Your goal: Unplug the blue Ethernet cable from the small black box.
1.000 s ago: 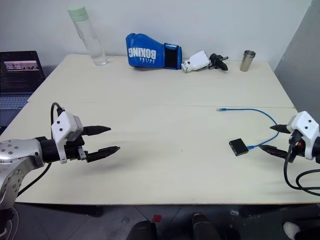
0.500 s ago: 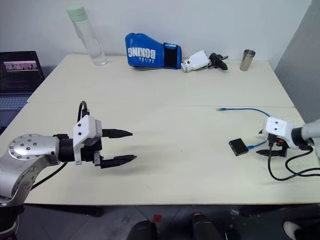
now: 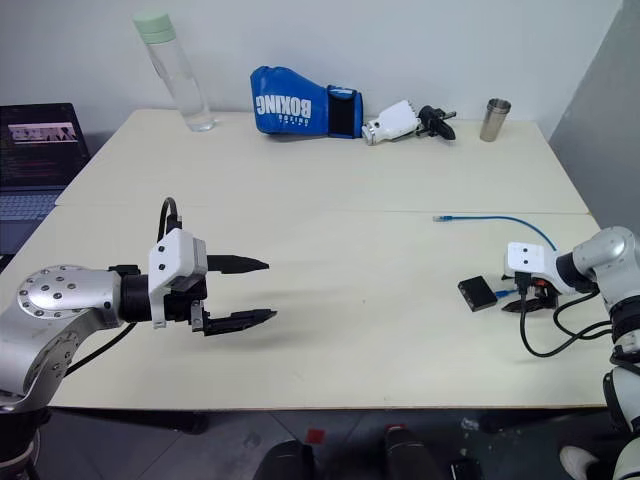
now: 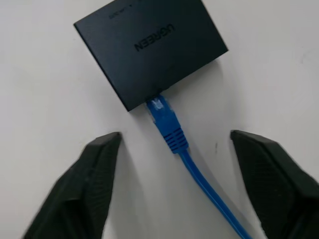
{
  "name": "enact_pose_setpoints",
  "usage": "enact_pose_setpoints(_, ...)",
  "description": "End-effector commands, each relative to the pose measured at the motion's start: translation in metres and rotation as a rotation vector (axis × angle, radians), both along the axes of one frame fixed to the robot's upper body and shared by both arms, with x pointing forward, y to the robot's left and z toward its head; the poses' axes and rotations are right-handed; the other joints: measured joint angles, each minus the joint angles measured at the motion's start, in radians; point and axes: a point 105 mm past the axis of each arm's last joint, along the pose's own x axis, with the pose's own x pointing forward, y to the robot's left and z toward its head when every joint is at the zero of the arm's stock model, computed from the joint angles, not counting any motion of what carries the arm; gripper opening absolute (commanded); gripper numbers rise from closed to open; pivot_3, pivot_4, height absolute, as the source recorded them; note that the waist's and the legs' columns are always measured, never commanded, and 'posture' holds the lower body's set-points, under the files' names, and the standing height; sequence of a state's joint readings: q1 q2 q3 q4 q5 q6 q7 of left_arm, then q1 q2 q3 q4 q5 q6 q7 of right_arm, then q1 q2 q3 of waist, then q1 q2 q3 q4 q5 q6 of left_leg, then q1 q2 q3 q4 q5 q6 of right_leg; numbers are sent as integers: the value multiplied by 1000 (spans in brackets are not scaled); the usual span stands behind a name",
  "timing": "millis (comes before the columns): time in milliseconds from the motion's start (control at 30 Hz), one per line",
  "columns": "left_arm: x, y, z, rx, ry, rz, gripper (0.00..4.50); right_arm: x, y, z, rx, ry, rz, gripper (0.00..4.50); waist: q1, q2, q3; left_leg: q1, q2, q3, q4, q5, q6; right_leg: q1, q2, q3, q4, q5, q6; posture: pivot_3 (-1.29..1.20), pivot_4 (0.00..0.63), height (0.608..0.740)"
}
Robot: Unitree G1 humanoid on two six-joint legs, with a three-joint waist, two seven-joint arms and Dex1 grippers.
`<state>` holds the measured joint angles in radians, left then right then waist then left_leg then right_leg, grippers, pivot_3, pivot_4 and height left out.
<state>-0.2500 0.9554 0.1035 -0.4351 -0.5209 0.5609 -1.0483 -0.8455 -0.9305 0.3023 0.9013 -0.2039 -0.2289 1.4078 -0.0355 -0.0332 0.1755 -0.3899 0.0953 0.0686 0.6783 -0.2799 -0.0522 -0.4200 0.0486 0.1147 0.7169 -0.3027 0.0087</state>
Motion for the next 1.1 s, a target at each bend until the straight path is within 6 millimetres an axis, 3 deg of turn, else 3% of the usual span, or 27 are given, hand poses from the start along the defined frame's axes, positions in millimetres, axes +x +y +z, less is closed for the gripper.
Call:
enact_pose_setpoints(33, -1, -6, 9, 7, -54, -27, 4183, -4, -5, 1, -34, 45, 10, 2387, 0, 0, 0, 0, 0, 0, 0, 0, 0, 0, 0, 0, 0, 0, 0, 0, 150, 740)
enact_pose_setpoints(367, 1, -6, 10, 3, -49, -33, 4183, -13, 9, -1, 12, 59, 83, 100, 1, 0, 0, 1, 0, 0, 0, 0, 0, 1, 0, 0, 0, 0, 0, 0, 150, 740)
enact_pose_setpoints(633, 7, -1, 10, -51, -26, 10, 4183, -10, 33, 20, 48, -116, 185, 43, 0, 0, 0, 1, 0, 0, 0, 0, 0, 0, 0, 0, 1, 0, 0, 0, 150, 740)
enact_pose_setpoints(767, 19, 2, 11, -148, -4, 77, 4183, 4, 73, 51, 100, -391, 283, 43, -1, 0, 0, 1, 0, 1, 0, 0, 0, 0, 0, 1, 2, 0, 0, 0, 150, 740)
enact_pose_setpoints(933, 26, 2, 12, -264, 63, 124, 4183, 10, 112, 69, 132, -612, 374, 43, -3, 0, 0, 0, 0, -1, 0, 0, 0, 0, 0, 0, 2, 0, 0, 0, 150, 740)
enact_pose_setpoints(1100, 22, -9, 15, -424, 214, 95, 4183, 12, 145, 81, 107, -810, 492, 43, 0, 0, 0, -2, 0, -3, 1, 1, -1, -1, 0, -2, 2, 0, 0, 0, 150, 740)
